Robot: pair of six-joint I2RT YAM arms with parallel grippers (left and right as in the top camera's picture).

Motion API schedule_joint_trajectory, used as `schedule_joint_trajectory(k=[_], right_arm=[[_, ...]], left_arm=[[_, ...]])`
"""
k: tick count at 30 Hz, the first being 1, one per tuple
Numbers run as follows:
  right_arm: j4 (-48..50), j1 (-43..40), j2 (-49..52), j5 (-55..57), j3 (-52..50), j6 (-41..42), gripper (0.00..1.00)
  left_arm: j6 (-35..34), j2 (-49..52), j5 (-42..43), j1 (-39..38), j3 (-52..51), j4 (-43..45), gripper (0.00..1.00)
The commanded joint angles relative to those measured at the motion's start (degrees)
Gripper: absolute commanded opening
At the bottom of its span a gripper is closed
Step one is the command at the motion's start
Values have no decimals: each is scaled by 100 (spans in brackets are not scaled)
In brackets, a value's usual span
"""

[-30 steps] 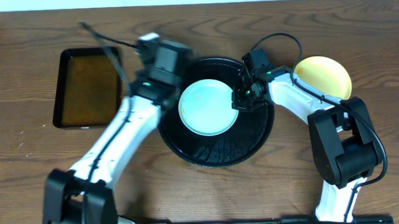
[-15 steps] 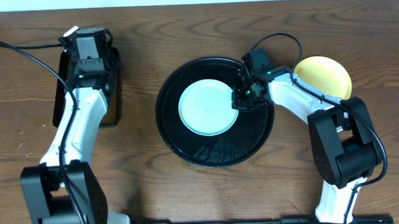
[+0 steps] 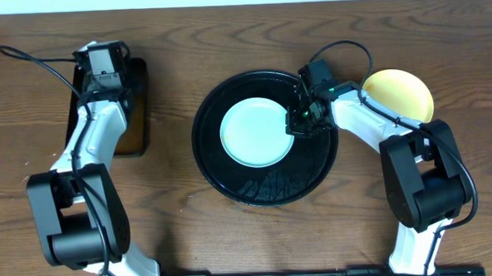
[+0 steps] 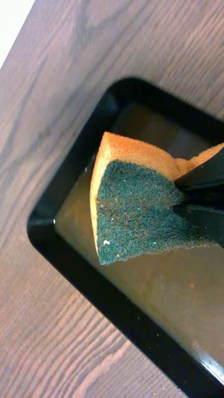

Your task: Clean dirty plates on tray and stack at the side

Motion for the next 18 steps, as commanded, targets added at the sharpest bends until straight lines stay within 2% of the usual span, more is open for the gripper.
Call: schedule_joint_trajectory(k=[1,6,9,10,11,18], right_arm=[[-46,-68,260,494,-66,15,1],[-44,-68,260,496,-66,15,1],[-44,-68,260,496,-66,15,1],[-44,-68,260,496,-66,15,1],[-44,-68,260,494,-66,15,1],[-48,-68,260,494,-66,-39,1]], left_arm=[[140,179,-33,184,-70,44,8],[129,334,-24,310,-83,-188,10],[92,367,339,304,-94,-280,54],[94,361,439,306,-92,-280,64],[94,356,483,304,-92,-278,68],[94,-37,483,304,-92,-402,72]])
